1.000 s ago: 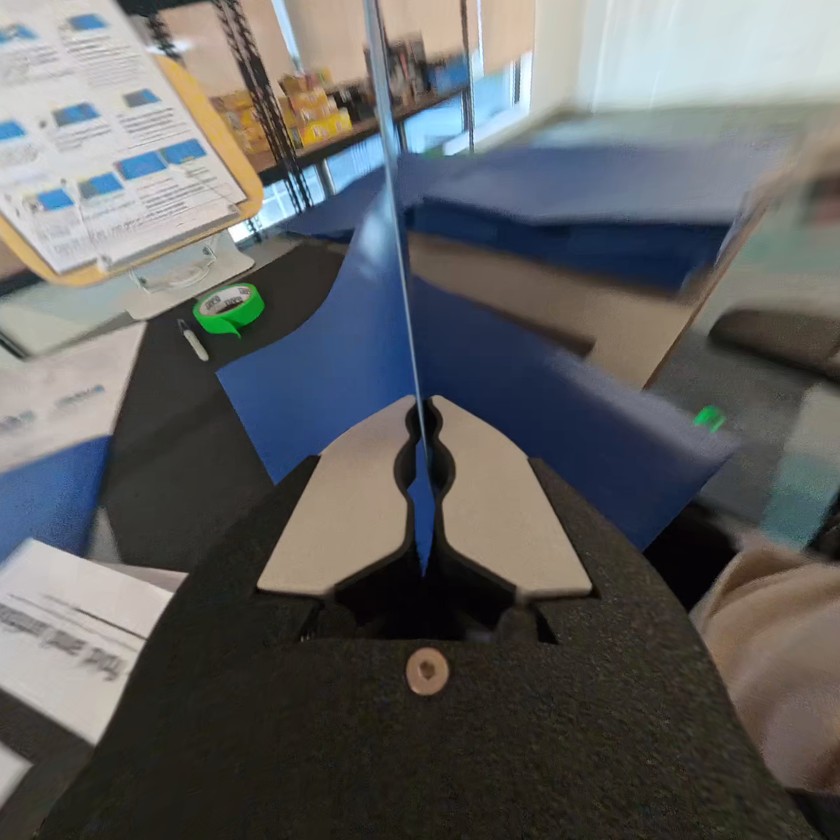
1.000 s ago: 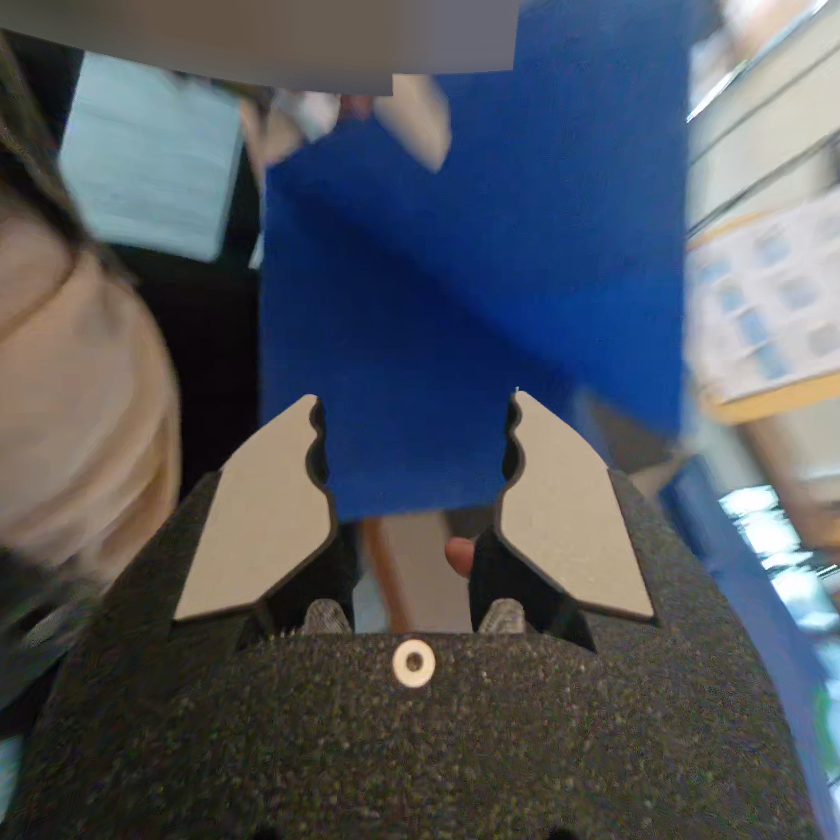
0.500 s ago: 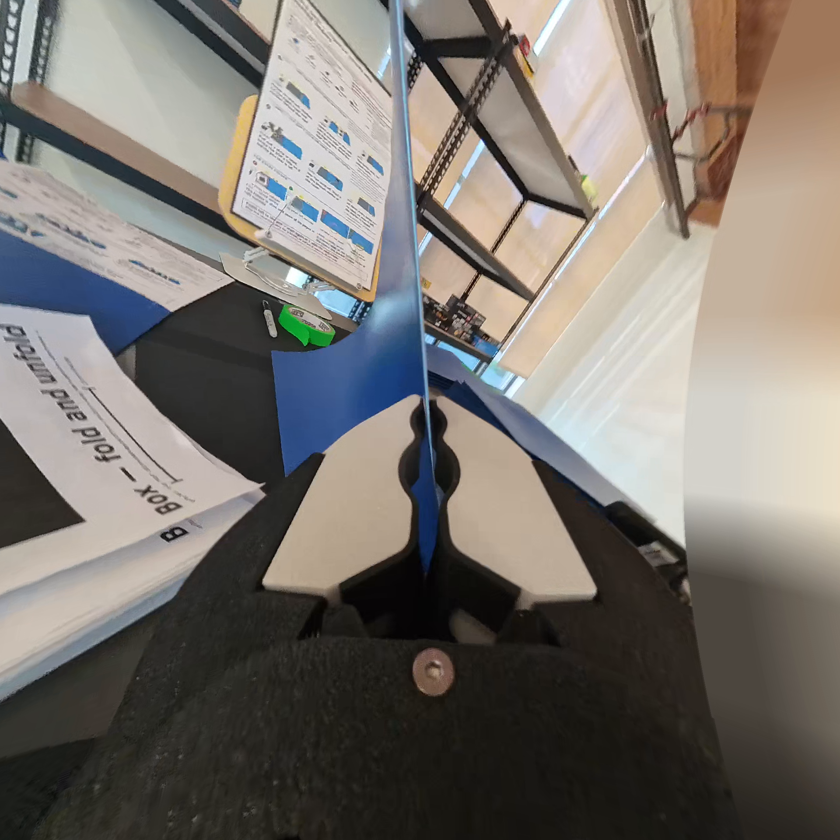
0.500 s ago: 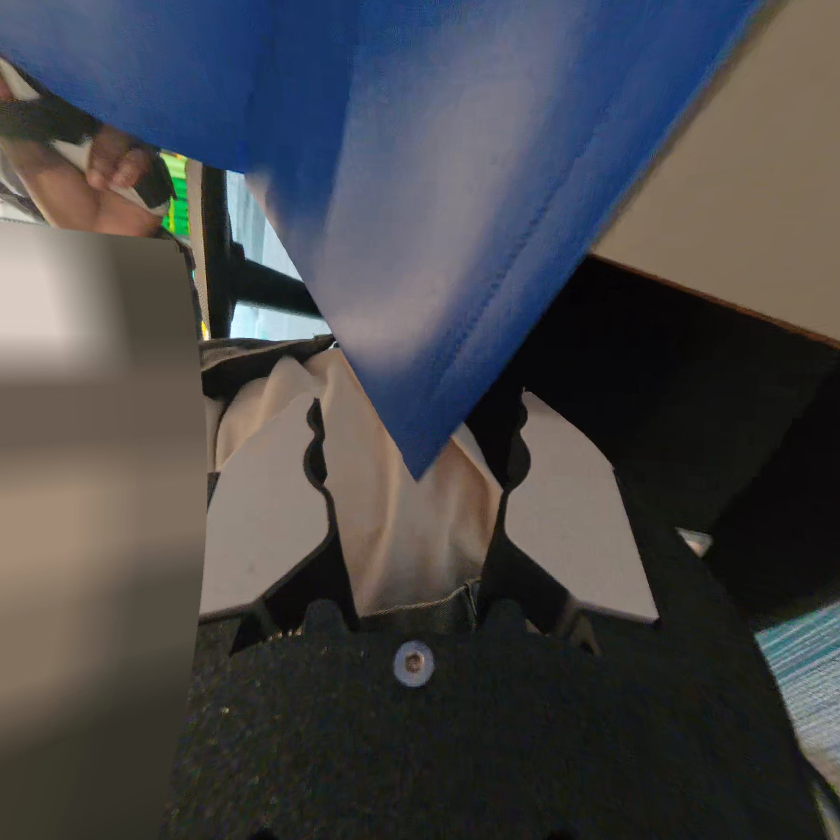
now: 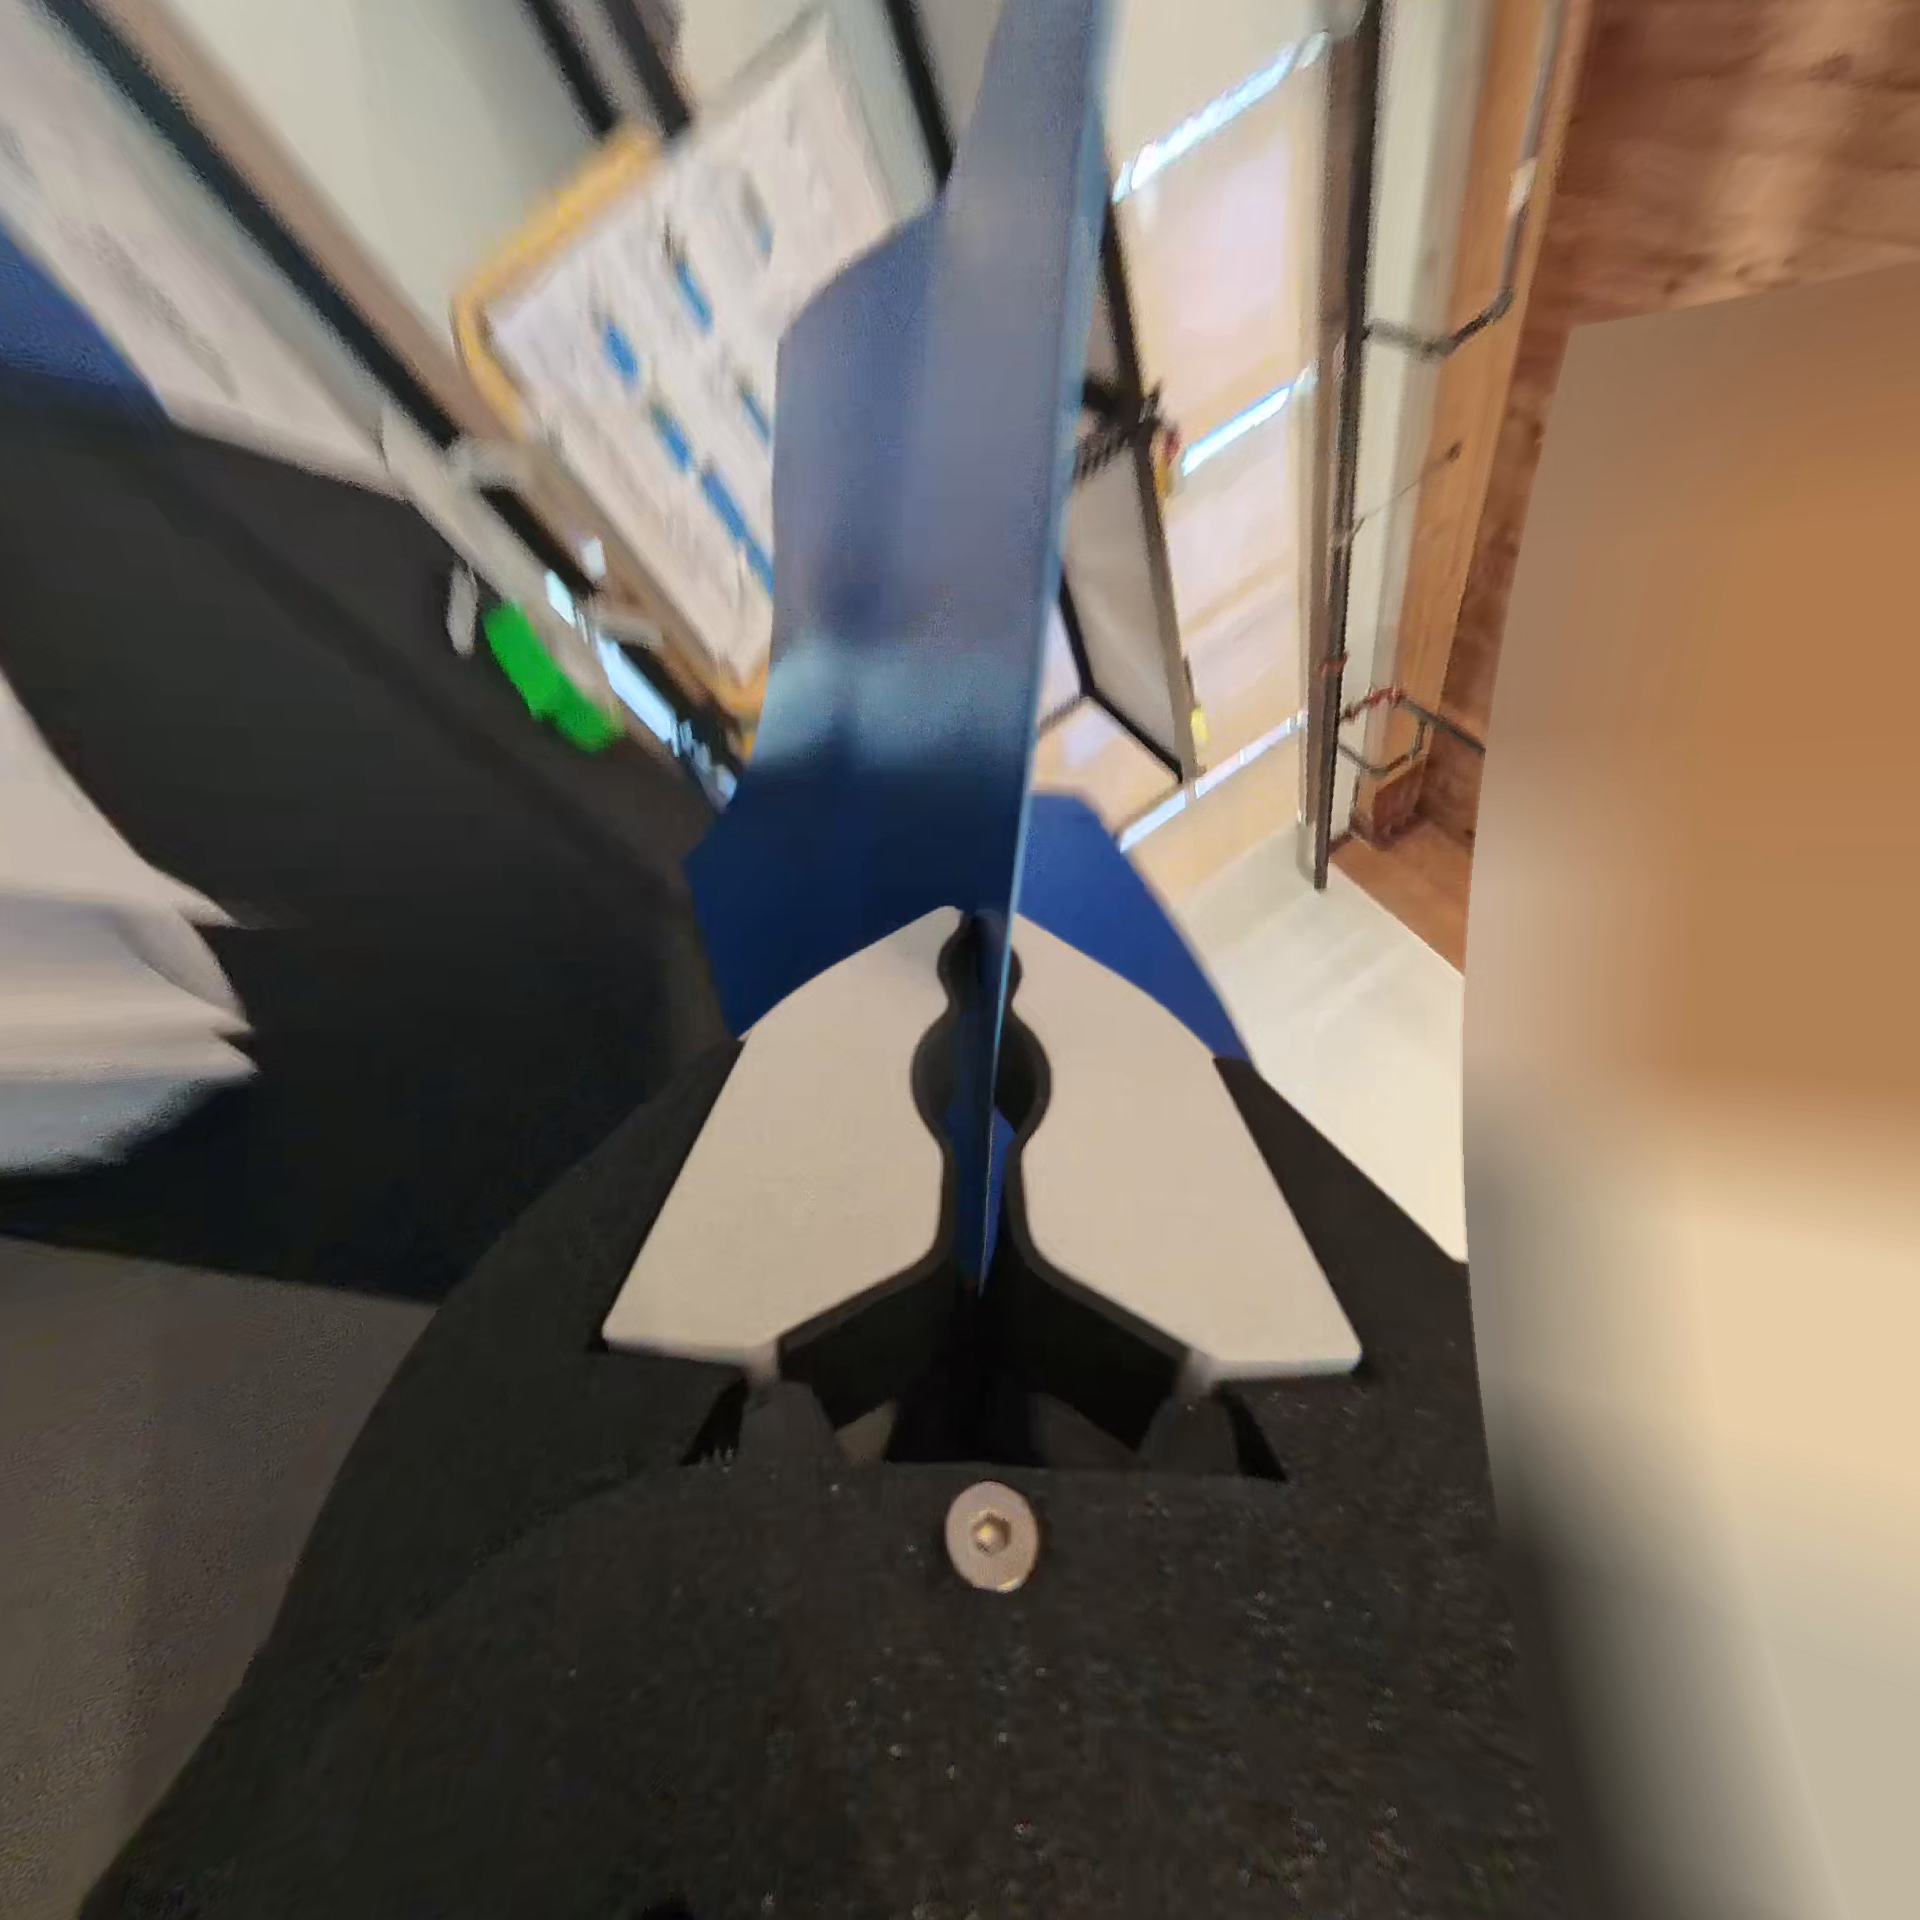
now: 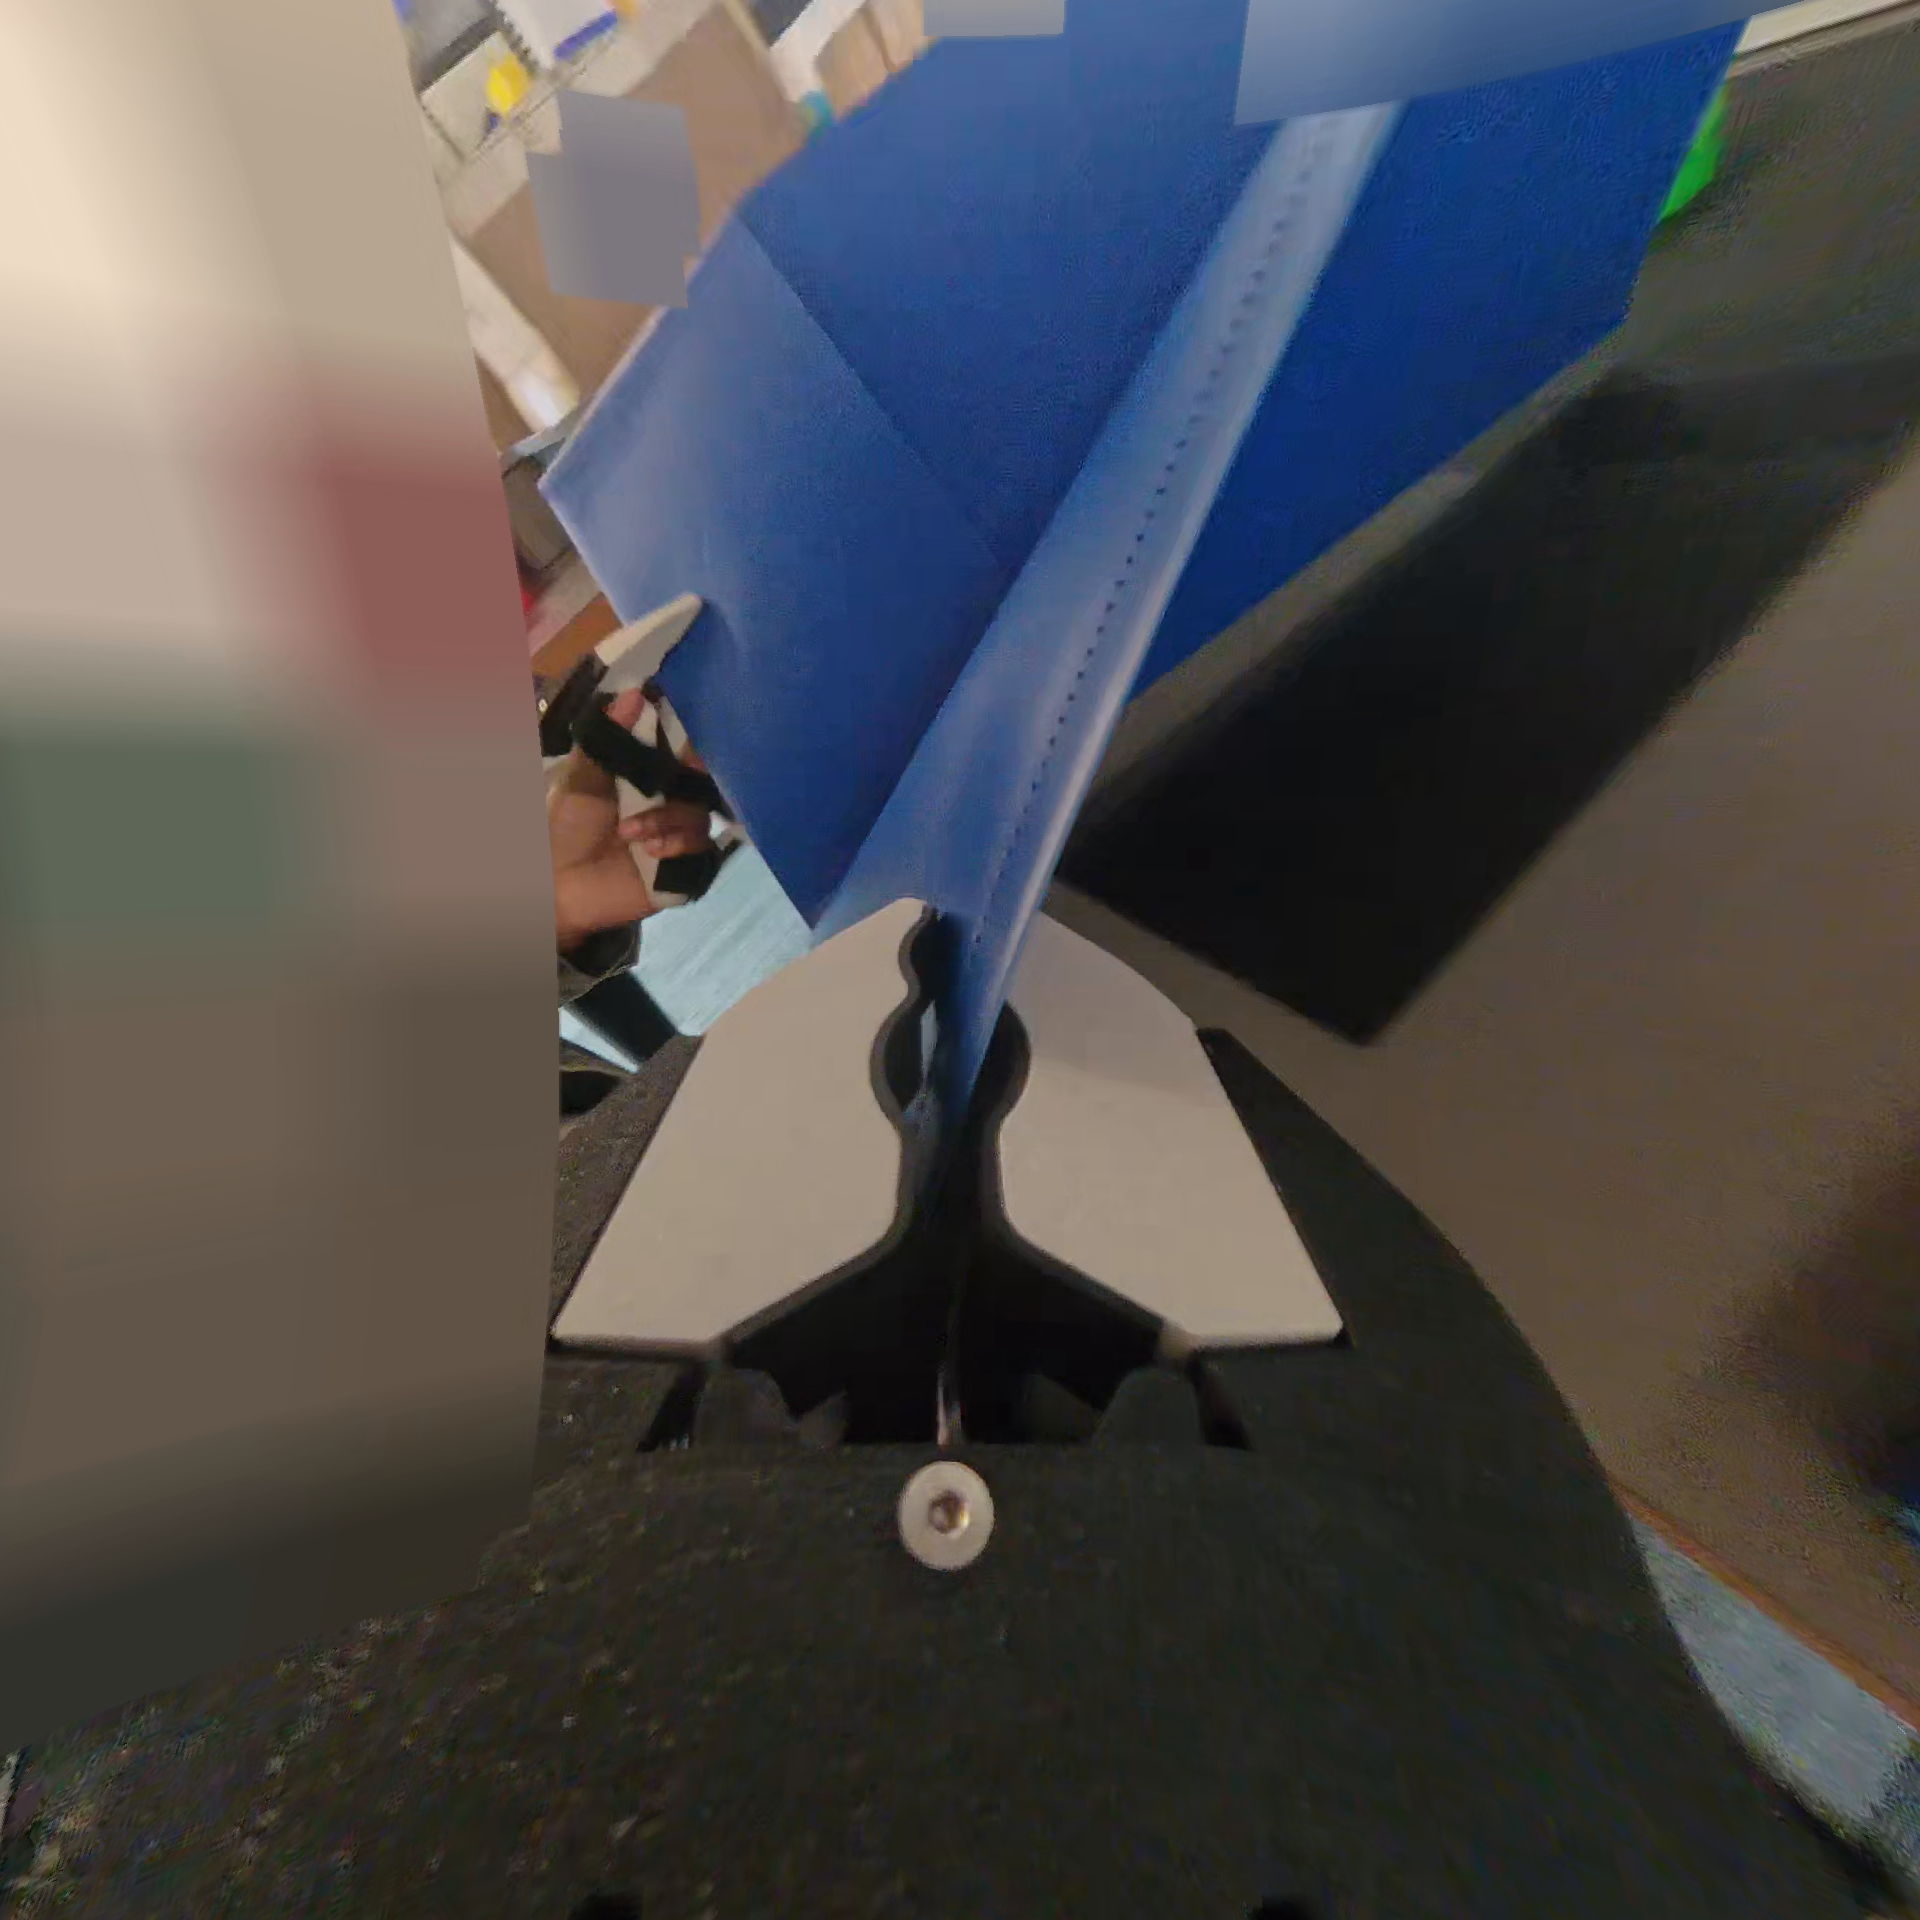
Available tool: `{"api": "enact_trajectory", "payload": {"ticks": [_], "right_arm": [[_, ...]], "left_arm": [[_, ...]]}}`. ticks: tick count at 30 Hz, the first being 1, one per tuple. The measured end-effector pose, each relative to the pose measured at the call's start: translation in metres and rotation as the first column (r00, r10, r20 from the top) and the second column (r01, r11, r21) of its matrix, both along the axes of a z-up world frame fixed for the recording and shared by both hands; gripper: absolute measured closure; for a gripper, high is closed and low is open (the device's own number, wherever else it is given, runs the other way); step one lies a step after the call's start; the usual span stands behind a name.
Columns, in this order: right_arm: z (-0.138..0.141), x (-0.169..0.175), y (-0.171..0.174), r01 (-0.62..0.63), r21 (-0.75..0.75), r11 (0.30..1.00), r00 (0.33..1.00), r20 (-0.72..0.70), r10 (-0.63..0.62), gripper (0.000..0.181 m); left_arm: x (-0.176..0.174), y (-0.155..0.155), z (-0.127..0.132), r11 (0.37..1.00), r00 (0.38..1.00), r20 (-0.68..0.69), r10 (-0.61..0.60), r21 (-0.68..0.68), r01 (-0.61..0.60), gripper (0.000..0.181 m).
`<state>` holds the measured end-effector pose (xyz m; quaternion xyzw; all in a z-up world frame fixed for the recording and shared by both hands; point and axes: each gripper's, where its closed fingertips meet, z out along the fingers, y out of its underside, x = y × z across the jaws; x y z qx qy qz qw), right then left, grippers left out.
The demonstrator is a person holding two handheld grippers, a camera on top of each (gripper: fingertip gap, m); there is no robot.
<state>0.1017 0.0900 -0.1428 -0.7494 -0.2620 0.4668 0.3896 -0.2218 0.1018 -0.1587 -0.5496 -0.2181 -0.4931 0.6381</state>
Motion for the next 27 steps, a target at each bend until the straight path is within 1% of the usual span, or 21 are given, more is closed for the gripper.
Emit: {"api": "enact_trajectory", "payload": {"ticks": [1,3,4,6,7,9,10,12,13,15,16,17,18,19,20,21,22,23,24,25,27], "right_arm": [[0.004,0.017,0.008,0.028,0.021,0.999,0.999,0.016,-0.029,0.179],[-0.002,0.05,0.022,0.062,0.038,0.997,0.991,0.113,-0.066,0.178],[-0.009,0.065,0.025,0.057,-0.006,0.998,0.987,0.151,-0.056,0.176],[-0.016,0.095,0.038,0.086,-0.062,0.994,0.982,0.172,-0.075,0.175],[-0.021,0.108,0.044,0.096,-0.078,0.992,0.979,0.185,-0.08,0.174],[-0.031,0.131,0.057,0.137,-0.099,0.986,0.967,0.231,-0.111,0.174],[-0.035,0.137,0.06,0.145,-0.11,0.983,0.962,0.246,-0.114,0.173],[-0.041,0.143,0.065,0.168,-0.112,0.979,0.954,0.268,-0.134,0.171],[-0.044,0.146,0.068,0.188,-0.093,0.978,0.943,0.297,-0.153,0.169],[-0.05,0.152,0.071,0.231,-0.03,0.973,0.903,0.379,-0.202,0.166],[-0.05,0.151,0.071,0.235,0.006,0.972,0.89,0.401,-0.218,0.167],[-0.05,0.151,0.071,0.234,0.034,0.972,0.88,0.419,-0.226,0.167],[-0.05,0.15,0.07,0.229,0.055,0.972,0.871,0.434,-0.23,0.168],[-0.05,0.15,0.07,0.221,0.072,0.973,0.867,0.442,-0.23,0.169],[-0.05,0.15,0.071,0.216,0.08,0.973,0.867,0.442,-0.229,0.169],[-0.05,0.15,0.071,0.21,0.077,0.975,0.871,0.438,-0.223,0.169],[-0.051,0.151,0.072,0.204,0.069,0.977,0.876,0.432,-0.213,0.169],[-0.052,0.153,0.075,0.2,0.066,0.978,0.876,0.434,-0.208,0.169],[-0.055,0.158,0.078,0.203,0.07,0.977,0.865,0.454,-0.212,0.169],[-0.06,0.164,0.083,0.213,0.075,0.974,0.845,0.487,-0.223,0.169],[-0.071,0.175,0.09,0.233,0.089,0.968,0.801,0.547,-0.243,0.168]], "left_arm": [[0.019,0.01,-0.008,0.997,0.998,0.01,-0.059,-0.05,0.06,0.179],[0.05,0.025,-0.023,0.983,0.99,-0.04,-0.138,-0.127,0.132,0.178],[0.063,0.029,-0.03,0.97,0.981,-0.044,-0.19,-0.165,0.18,0.174],[0.071,0.025,-0.018,0.969,0.973,-0.014,-0.231,-0.095,0.229,0.164],[0.065,0.022,-0.012,0.977,0.977,-0.056,-0.207,-0.07,0.203,0.162],[0.034,0.013,-0.001,0.998,0.974,-0.22,-0.06,-0.045,0.051,0.152],[0.013,0.007,0.005,0.998,0.947,-0.319,0.033,-0.044,-0.049,0.141],[-0.011,-0.015,0.04,0.981,0.835,-0.516,0.189,0.06,-0.185,0.14],[-0.004,-0.029,0.07,0.969,0.76,-0.602,0.247,0.16,-0.189,0.143],[0.045,-0.053,0.128,0.933,0.593,-0.74,0.318,0.356,-0.055,0.163],[0.078,-0.06,0.145,0.916,0.58,-0.757,0.302,0.399,0.043,0.17],[0.113,-0.065,0.156,0.896,0.635,-0.746,0.202,0.402,0.187,0.173],[0.147,-0.066,0.158,0.863,0.687,-0.726,0.018,0.358,0.356,0.178],[0.177,-0.059,0.15,0.816,0.686,-0.701,-0.195,0.272,0.51,0.181],[0.205,-0.046,0.131,0.745,0.609,-0.689,-0.393,0.149,0.65,0.181],[0.231,-0.032,0.099,0.648,0.455,-0.699,-0.552,-0.016,0.762,0.181],[0.249,-0.017,0.054,0.555,0.259,-0.711,-0.653,-0.217,0.803,0.18],[0.259,-0.002,0.015,0.501,0.114,-0.723,-0.682,-0.347,0.793,0.18],[0.265,0.015,-0.018,0.511,0.035,-0.763,-0.646,-0.398,0.762,0.181],[0.27,0.026,-0.044,0.521,-0.027,-0.795,-0.606,-0.423,0.742,0.18],[0.281,0.028,-0.078,0.495,-0.096,-0.799,-0.593,-0.457,0.739,0.18]]}}
